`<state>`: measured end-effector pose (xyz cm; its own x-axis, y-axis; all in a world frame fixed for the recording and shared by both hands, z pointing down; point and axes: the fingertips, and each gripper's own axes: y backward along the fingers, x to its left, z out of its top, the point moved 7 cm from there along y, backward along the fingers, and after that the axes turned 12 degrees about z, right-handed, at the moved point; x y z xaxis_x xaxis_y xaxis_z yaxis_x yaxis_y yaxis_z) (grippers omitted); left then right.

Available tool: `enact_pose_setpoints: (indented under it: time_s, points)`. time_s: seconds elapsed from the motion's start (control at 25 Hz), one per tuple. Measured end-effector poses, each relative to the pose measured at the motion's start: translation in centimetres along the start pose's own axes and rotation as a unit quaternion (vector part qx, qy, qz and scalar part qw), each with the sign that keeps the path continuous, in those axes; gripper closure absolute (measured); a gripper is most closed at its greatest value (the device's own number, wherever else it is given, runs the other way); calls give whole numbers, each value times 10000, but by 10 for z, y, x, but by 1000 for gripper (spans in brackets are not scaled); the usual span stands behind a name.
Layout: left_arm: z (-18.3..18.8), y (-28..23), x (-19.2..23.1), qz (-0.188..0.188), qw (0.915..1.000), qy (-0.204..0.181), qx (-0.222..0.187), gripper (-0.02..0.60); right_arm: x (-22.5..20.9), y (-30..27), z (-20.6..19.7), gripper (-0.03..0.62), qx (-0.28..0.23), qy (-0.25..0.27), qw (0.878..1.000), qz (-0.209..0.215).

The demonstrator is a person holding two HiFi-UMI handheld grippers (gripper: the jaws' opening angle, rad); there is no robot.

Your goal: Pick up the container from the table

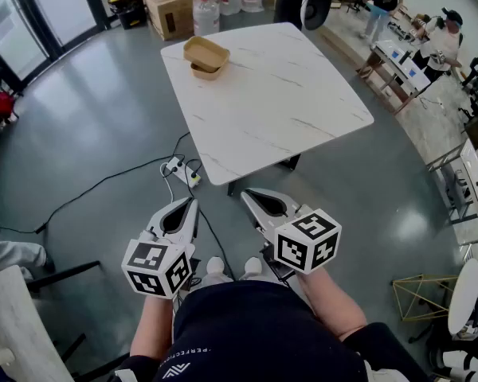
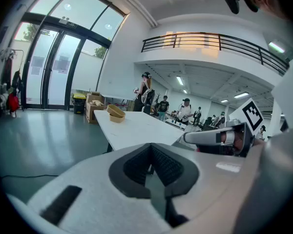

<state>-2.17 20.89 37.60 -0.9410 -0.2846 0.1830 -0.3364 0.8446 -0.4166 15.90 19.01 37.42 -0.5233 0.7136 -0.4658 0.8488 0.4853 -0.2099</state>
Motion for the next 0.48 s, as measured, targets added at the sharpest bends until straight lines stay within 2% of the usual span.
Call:
enact_pose_setpoints:
  time_s: [0.28, 0.48]
  points:
    - [-3, -3, -14, 69, 10000, 2, 34, 588, -7, 14, 2, 594, -68, -11, 10000, 70]
    - [-6, -9, -28, 162, 9998, 12, 86, 588, -18, 23, 1, 594, 70, 30, 9998, 194]
